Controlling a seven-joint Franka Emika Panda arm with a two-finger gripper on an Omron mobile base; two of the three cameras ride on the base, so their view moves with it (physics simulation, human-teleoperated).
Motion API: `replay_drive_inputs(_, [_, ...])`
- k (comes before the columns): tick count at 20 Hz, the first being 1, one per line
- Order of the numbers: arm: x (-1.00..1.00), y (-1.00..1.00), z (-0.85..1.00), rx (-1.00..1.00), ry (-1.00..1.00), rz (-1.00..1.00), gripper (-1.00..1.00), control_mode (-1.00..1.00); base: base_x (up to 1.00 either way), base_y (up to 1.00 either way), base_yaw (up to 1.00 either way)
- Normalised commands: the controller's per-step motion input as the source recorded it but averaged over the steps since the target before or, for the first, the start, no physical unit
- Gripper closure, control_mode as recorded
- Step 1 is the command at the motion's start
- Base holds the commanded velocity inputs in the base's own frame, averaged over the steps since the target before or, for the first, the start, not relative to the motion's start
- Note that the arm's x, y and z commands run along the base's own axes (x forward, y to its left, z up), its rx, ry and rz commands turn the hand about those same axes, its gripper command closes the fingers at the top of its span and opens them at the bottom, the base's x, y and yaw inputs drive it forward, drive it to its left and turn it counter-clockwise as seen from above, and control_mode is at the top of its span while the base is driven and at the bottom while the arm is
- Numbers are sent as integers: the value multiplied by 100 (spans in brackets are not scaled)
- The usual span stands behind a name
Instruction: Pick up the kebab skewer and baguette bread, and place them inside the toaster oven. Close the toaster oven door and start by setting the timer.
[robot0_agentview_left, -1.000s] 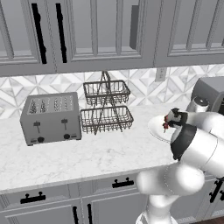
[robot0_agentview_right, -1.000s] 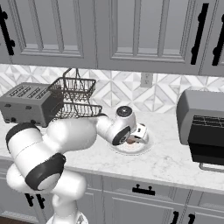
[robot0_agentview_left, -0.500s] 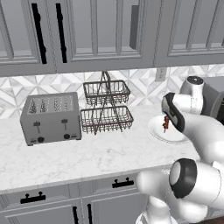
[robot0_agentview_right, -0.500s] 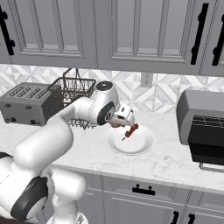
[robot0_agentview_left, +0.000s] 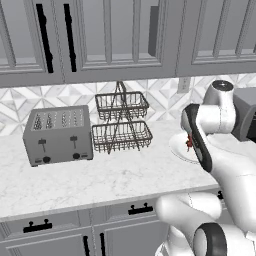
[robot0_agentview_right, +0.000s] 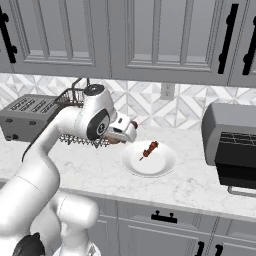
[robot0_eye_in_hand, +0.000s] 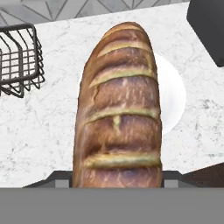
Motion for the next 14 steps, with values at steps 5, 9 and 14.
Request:
replay_drive_inputs(5, [-54,46,25,0,1,0,100,-100,0,0,0])
replay_drive_inputs(9, [-61,66,8,0,0,1,100,-100,0,0,0])
replay_drive_inputs(14, [-36,56,18,0,0,2,100,-100,0,0,0])
